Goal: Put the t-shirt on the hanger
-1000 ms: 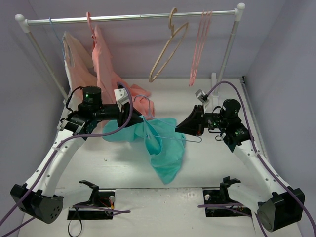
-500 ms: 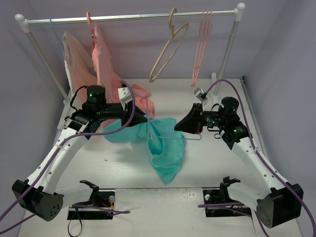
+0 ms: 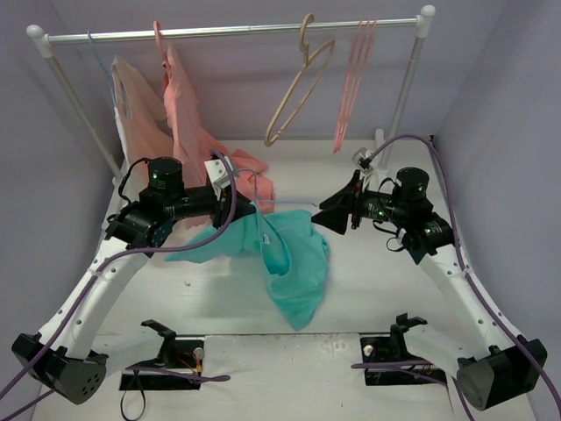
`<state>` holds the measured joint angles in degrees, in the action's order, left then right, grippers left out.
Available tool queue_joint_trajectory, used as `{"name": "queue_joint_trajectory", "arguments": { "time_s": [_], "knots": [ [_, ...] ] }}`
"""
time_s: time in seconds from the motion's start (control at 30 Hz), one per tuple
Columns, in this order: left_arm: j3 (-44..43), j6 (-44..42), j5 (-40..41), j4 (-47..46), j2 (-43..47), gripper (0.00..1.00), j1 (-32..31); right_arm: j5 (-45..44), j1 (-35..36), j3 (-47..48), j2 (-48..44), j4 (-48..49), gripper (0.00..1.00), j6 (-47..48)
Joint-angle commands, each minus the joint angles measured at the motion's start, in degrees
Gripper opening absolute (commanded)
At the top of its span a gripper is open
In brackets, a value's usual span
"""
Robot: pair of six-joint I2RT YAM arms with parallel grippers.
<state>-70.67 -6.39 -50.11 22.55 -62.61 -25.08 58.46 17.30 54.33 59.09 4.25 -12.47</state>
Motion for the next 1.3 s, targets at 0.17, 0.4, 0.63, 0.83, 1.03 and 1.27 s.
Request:
{"name": "queue_joint_trajectory", "arguments": {
  "time_s": [0.17,0.4,0.63,0.83,1.03,1.27],
  "knots": [
    [-5.1,0.8,18.7,0.9,1.4,0.00,0.3,-29.9,-0.1,8.6,-4.9,-9.0,0.61,1.0],
    [-5.9,4.7,28.6,1.3,2.2,0.00,-1.6,-35.9,1.5,6.9,-4.1,-10.8,0.50,-8.5],
    [-9.0,11.2,41.5,0.5,-0.8,0.00,-6.5,-46.3,10.2,3.7,-2.4,-11.1,0.50,-22.1],
    [-12.7,14.9,48.4,1.3,-4.9,0.00,-10.5,-57.9,21.0,5.1,2.5,-11.6,0.51,-32.9],
    [-13.3,17.9,49.6,0.9,-6.2,0.00,-10.5,-68.9,34.0,7.9,8.9,-11.4,0.55,-43.0],
    [-13.2,18.3,49.6,1.9,-5.7,0.00,-10.5,-71.1,40.4,9.0,14.5,-9.0,0.55,-49.2]
  ]
}}
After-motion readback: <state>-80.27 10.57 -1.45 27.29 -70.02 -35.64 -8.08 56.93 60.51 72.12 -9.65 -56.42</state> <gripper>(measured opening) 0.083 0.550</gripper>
